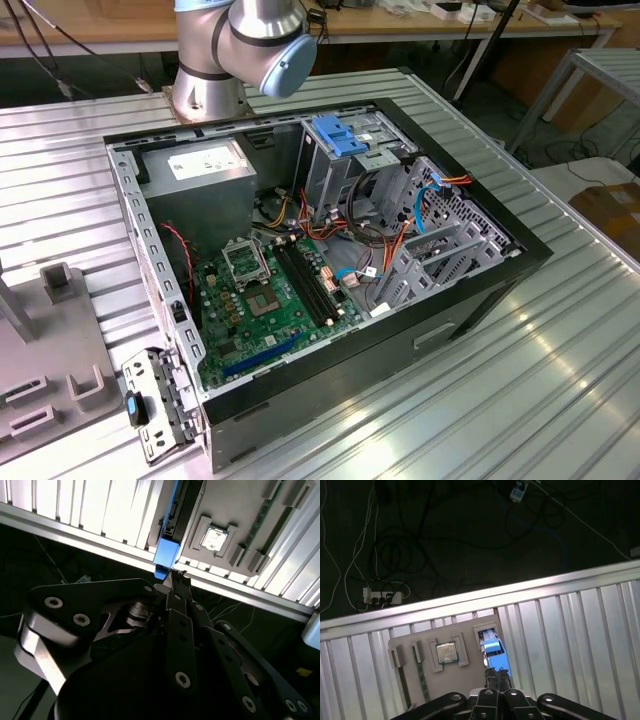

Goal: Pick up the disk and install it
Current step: 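Pick up the disk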

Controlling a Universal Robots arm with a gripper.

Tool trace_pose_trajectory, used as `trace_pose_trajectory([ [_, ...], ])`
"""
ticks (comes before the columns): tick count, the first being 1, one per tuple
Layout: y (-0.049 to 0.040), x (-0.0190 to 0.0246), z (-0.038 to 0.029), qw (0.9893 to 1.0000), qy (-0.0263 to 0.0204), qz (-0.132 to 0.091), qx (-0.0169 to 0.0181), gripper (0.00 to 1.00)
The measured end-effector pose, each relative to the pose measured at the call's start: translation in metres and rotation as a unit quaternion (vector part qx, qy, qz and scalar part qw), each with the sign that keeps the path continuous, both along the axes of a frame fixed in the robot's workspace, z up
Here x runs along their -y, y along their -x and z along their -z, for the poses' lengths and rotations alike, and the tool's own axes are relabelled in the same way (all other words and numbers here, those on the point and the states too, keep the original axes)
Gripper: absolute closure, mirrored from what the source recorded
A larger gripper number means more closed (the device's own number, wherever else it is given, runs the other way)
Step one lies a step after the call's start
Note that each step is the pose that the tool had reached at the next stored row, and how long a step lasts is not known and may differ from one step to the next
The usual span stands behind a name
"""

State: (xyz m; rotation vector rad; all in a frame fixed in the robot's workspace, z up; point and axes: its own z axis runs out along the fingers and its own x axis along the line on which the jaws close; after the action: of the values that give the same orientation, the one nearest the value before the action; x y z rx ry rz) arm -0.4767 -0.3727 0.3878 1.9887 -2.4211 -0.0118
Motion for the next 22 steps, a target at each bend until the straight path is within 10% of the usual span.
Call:
trace_pose_trajectory([
  [8, -0.0004, 0.0, 0.0119, 0.9983, 0.0011, -0.058, 0.002, 0.89],
  [9, -0.0007, -0.0001, 0.0141, 0.9981, 0.0014, -0.062, 0.002, 0.71],
  [15, -0.001, -0.0011, 0.0235, 0.9971, 0.0027, -0.077, 0.002, 0.46],
  [22, -0.0017, -0.0044, 0.0462, 0.997, 0.0027, -0.078, 0.0019, 0.46],
])
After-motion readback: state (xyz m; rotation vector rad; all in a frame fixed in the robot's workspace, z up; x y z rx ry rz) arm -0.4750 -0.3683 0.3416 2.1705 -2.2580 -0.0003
